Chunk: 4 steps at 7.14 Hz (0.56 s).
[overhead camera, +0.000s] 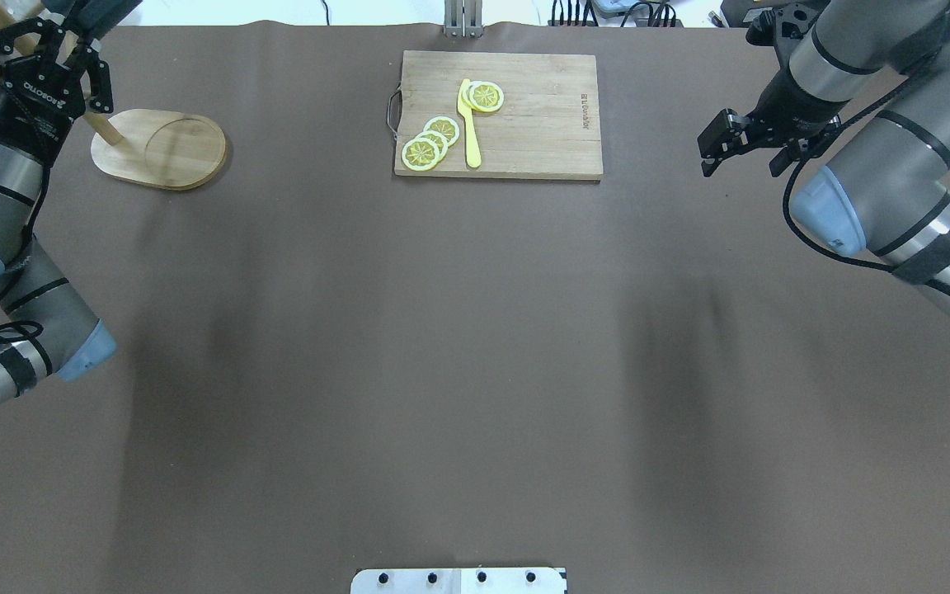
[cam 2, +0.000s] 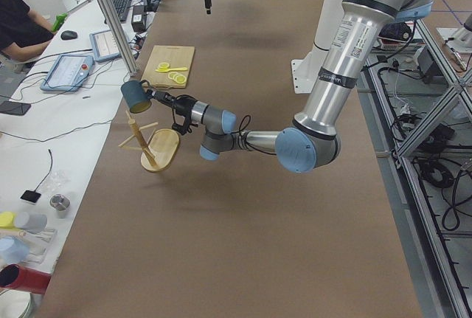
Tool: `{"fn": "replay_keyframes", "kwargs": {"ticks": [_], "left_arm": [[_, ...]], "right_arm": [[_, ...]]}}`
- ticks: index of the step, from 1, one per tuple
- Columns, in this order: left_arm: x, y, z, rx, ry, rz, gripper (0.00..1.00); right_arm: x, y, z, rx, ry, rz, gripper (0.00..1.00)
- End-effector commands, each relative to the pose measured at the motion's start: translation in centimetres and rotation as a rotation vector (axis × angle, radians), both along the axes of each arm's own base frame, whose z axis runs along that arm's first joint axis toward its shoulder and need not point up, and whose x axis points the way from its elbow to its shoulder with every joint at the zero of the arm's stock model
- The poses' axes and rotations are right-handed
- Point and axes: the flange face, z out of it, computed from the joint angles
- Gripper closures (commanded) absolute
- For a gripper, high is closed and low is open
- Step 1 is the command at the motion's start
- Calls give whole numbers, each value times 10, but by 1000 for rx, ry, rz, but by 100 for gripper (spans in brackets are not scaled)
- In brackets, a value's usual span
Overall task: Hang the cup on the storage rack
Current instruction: 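Align the mug handle with a peg of the mug tree using the left gripper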
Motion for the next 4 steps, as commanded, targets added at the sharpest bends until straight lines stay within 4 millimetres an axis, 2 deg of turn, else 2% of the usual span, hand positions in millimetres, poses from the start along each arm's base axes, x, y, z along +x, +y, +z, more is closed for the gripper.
{"fn": "replay_keyframes", "kwargs": {"ticks": [1,4], "left_arm": [[15,6,-4,-12,12,-12,100],[18,-1,-13,-23,3,-17,100]], "right_arm": [[0,1,-1,1,-1,-1,0],[-1,2,-3,5,-4,-2,0]]}}
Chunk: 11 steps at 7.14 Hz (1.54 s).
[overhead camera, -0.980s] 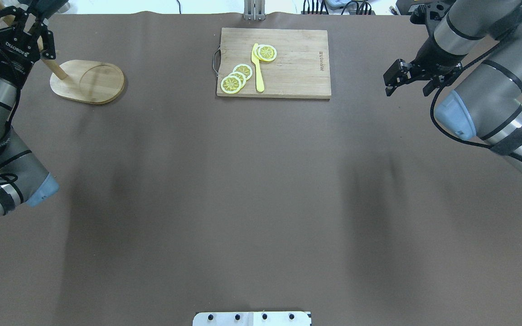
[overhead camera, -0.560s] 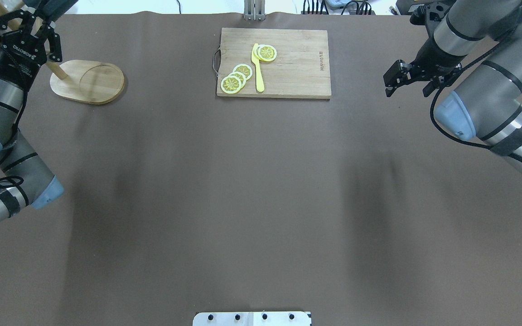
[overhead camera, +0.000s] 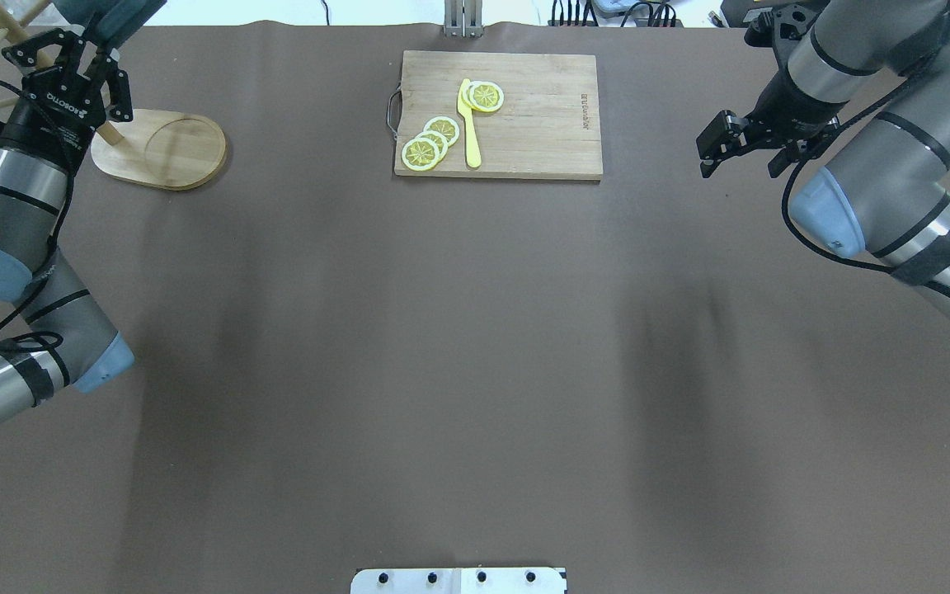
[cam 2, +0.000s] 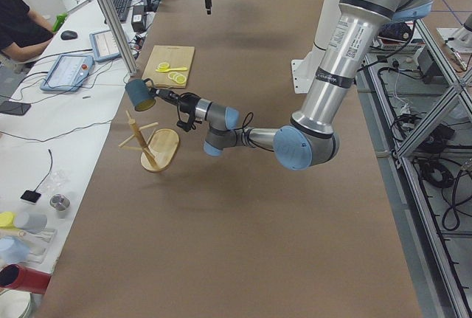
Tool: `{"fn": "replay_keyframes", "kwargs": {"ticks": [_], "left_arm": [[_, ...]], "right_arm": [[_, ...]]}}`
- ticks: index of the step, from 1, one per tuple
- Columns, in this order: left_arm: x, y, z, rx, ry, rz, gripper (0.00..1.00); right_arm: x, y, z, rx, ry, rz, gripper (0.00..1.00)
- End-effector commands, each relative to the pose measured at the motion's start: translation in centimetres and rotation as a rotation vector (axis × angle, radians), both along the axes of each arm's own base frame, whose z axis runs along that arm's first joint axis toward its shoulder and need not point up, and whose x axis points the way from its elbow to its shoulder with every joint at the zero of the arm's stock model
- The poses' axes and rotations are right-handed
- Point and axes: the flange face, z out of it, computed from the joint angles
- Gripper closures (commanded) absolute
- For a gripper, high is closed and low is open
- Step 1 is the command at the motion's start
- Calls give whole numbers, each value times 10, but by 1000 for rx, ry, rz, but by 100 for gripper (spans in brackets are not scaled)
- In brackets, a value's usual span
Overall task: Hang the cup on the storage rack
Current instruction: 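Align the mug handle with a peg of the mug tree using the left gripper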
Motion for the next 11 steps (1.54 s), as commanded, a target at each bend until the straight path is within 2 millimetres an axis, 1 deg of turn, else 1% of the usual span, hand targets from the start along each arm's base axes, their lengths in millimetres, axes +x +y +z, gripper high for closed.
{"fn": "replay_keyframes", "kwargs": {"ticks": [1,4,5,6,8,9,10,11], "left_arm": [[-4,-6,-4,-9,-10,-10,100],[-16,-19,-9,-18,-22,-32,100],[-9,-27,-24,-20,-25,-34,100],[-6,-30,-27,-28,-31,-32,100],[-8,-33,-24,-34,-39,-35,100],[-16,-39,-19,-38,-52,-35,100],[-32,-49,-13,-40,-73,-27,100],[-36,-51,-10,-44,-80,-26,100]], "right_arm": [[0,1,-2,3,-3,1,0],[1,2,-3,-4,-5,8,0],[0,5,-7,-17,-9,22,0],[-3,7,-9,-17,-12,20,0],[-6,8,-6,-17,-7,14,0],[-7,8,-6,-19,-6,13,0],[-8,9,-6,-17,-6,11,0],[-9,10,-6,-17,-6,9,0]]}}
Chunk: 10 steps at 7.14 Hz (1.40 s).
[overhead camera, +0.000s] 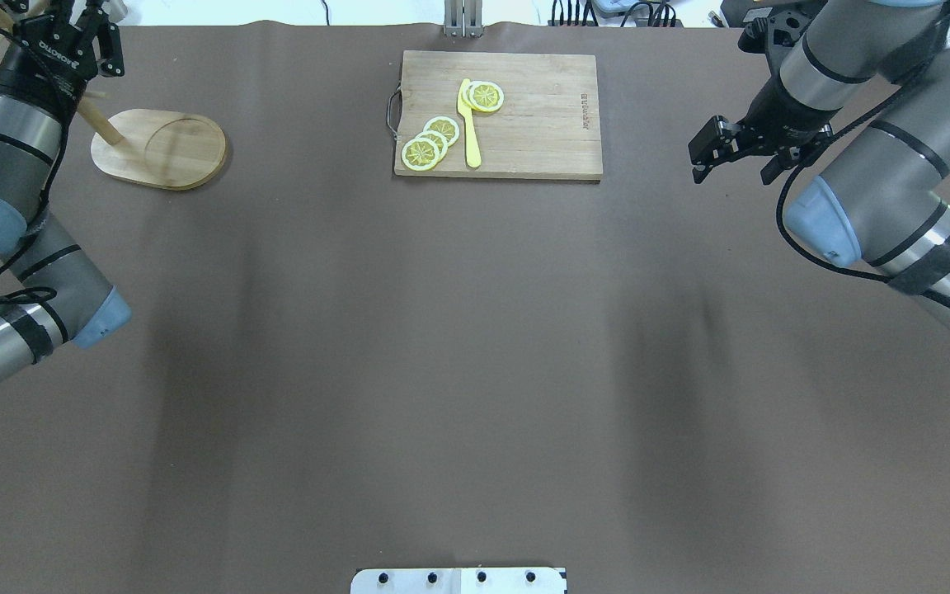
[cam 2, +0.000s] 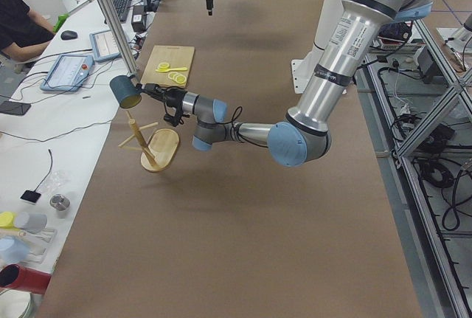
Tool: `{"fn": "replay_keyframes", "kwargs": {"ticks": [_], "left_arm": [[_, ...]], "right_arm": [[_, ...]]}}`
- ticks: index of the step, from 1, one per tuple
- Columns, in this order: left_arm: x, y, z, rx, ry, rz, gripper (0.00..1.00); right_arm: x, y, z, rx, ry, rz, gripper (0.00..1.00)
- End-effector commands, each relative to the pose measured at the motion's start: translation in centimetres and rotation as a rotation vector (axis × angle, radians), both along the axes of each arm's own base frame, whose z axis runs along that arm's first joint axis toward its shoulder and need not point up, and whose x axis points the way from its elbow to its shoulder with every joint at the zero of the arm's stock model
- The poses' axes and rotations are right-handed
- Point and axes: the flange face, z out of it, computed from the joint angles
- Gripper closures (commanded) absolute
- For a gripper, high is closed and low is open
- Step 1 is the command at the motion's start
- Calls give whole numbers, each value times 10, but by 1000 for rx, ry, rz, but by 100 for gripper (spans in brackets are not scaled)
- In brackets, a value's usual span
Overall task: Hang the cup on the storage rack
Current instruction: 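Align the mug handle with a peg of the mug tree using the left gripper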
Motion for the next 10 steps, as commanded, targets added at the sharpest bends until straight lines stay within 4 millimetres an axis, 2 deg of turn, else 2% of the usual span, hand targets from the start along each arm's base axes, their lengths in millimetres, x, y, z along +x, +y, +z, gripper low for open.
{"fn": "replay_keyframes", "kwargs": {"ticks": [1,5,10], "left_arm": [[-9,-6,6,-6,-15,3,100],[-8,-6,13,-15,-20,9,100],[-1,7,18,-2,-9,27,100]], "right_arm": [[-2,1,0,1,0,-4,0],[-3,1,-1,3,1,-4,0],[-6,2,2,-1,4,-8,0]]}}
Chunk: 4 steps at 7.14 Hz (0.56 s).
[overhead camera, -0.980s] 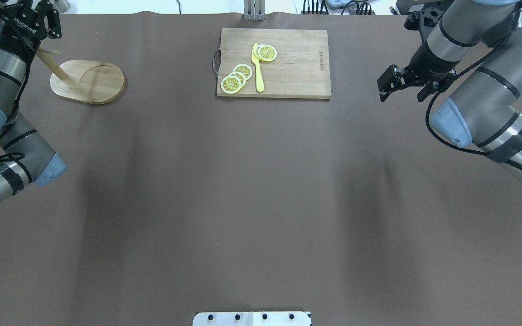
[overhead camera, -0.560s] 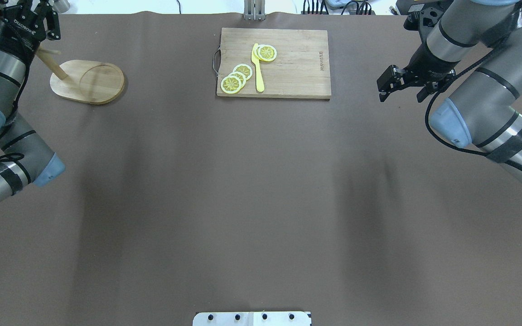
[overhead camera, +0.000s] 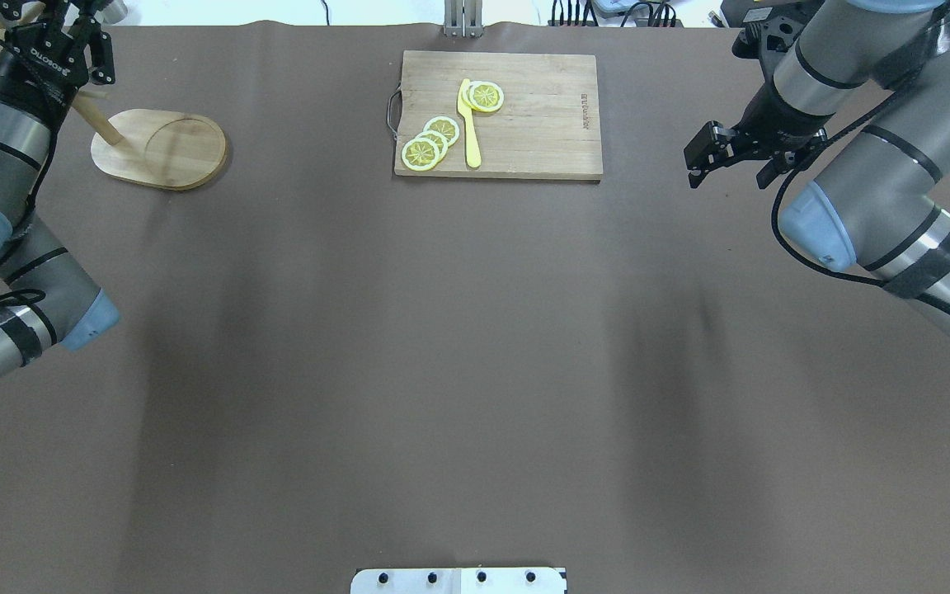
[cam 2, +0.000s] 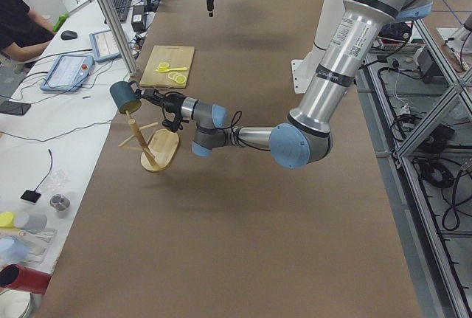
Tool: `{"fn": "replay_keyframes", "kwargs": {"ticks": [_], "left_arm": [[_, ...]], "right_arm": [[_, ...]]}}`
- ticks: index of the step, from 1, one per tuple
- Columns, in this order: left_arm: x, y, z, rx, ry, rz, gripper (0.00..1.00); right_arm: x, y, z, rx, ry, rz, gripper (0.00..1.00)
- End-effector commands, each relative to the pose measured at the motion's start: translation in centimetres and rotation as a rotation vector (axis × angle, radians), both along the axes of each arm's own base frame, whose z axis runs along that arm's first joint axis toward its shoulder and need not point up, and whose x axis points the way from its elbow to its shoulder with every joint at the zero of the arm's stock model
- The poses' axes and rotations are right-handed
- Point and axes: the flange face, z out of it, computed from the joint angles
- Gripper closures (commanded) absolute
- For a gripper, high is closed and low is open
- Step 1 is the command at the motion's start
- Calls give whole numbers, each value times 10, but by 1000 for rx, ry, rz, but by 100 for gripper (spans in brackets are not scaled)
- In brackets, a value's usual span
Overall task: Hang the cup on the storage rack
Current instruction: 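Align the mug handle with a peg of the mug tree using the left gripper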
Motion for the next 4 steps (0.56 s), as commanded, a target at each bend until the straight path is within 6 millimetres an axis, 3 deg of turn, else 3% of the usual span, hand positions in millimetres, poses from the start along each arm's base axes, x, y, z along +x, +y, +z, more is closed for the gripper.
{"fn": "replay_keyframes", "kwargs": {"ticks": [1,4], "left_arm": [[0,4,4,5,6,5,100],[-1,19,18,5,5,17,100]], "right_arm": [[-1,0,0,0,0,-1,0],[-2,1,0,0,0,-3,0]]}}
